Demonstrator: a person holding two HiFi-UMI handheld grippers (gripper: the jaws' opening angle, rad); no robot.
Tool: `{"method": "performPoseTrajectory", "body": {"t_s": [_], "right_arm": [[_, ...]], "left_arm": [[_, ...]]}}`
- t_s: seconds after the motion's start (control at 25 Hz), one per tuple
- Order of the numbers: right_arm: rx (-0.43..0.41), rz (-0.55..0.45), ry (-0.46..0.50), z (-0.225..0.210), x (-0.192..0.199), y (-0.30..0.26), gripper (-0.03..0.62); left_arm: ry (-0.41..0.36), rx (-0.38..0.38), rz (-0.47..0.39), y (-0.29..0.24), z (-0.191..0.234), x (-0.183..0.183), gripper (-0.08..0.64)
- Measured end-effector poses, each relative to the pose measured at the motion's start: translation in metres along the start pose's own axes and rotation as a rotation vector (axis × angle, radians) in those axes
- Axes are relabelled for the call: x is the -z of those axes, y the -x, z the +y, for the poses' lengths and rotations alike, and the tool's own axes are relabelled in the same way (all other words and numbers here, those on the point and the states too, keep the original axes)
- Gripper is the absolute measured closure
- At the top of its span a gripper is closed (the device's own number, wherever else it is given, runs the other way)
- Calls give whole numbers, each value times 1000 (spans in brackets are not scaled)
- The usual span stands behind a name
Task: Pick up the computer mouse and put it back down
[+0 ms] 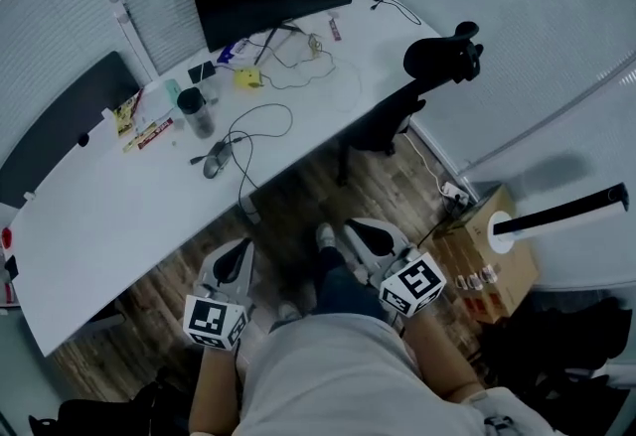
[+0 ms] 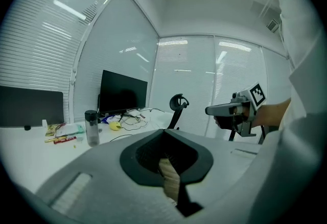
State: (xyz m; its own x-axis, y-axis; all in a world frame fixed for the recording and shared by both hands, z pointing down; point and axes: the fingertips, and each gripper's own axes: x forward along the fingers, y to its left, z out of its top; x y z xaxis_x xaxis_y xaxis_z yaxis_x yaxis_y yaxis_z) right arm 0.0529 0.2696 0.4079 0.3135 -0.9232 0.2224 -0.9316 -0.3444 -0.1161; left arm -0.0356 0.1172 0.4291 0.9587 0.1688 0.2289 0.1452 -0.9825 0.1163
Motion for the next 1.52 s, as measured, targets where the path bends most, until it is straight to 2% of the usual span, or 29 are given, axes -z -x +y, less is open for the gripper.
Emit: {"method": "performPoseTrajectory", "body": {"t_s": [0.16, 0.32, 0.52, 0.76, 1.08, 1.28, 1.52], "right_arm": [[-44, 1, -6, -49, -10, -34, 591], [-101, 17, -23, -97, -20, -68, 591], [-202, 41, -14, -144, -32, -109, 591], [-344, 74, -4, -182, -39, -155, 591], [-538, 124, 36, -183, -34, -208, 591], [-632, 157, 66, -160, -30, -237, 591], [-701, 215, 138, -123, -20, -271, 591]], "left_arm": [[-13, -45, 16, -44, 21, -10, 551], [7, -112, 29, -91, 43, -26, 551], [19, -198, 43, -143, 67, -41, 551], [53, -328, 56, -177, 90, -45, 551], [103, -511, 65, -172, 114, -35, 551], [142, -605, 76, -143, 126, -25, 551], [199, -697, 47, -96, 142, -17, 551]]}}
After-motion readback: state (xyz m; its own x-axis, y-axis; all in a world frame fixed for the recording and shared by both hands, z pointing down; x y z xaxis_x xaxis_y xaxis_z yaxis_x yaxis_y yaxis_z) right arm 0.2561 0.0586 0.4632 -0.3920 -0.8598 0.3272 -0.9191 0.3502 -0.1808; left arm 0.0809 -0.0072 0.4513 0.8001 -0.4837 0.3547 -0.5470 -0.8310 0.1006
